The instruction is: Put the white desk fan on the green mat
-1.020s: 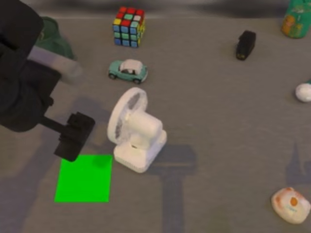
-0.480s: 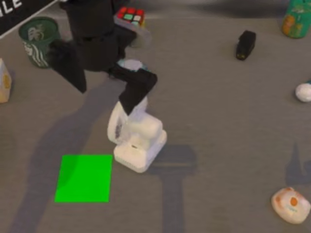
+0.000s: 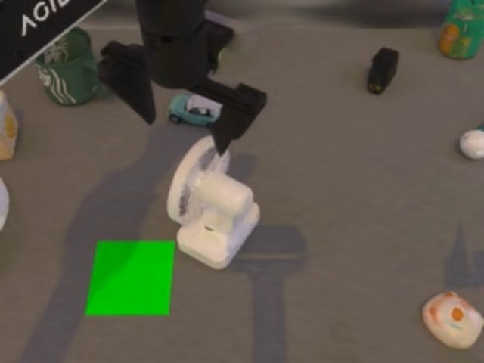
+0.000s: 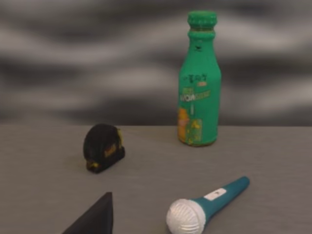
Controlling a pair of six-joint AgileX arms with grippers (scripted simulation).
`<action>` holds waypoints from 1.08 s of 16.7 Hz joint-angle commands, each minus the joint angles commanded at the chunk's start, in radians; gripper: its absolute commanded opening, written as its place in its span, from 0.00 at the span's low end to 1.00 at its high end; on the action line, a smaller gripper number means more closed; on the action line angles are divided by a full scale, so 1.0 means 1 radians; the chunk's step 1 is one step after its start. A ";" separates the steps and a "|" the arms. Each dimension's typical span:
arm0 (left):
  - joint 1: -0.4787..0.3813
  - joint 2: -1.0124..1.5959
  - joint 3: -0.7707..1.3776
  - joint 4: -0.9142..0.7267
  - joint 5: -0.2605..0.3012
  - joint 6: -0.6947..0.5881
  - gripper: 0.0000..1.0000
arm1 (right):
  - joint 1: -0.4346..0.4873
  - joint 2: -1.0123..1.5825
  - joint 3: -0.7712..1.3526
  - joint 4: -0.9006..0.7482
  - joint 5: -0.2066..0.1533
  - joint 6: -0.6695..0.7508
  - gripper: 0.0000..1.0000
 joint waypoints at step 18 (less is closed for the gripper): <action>0.002 -0.028 -0.243 0.215 0.000 0.002 0.92 | 0.000 0.000 0.000 0.000 0.000 0.000 1.00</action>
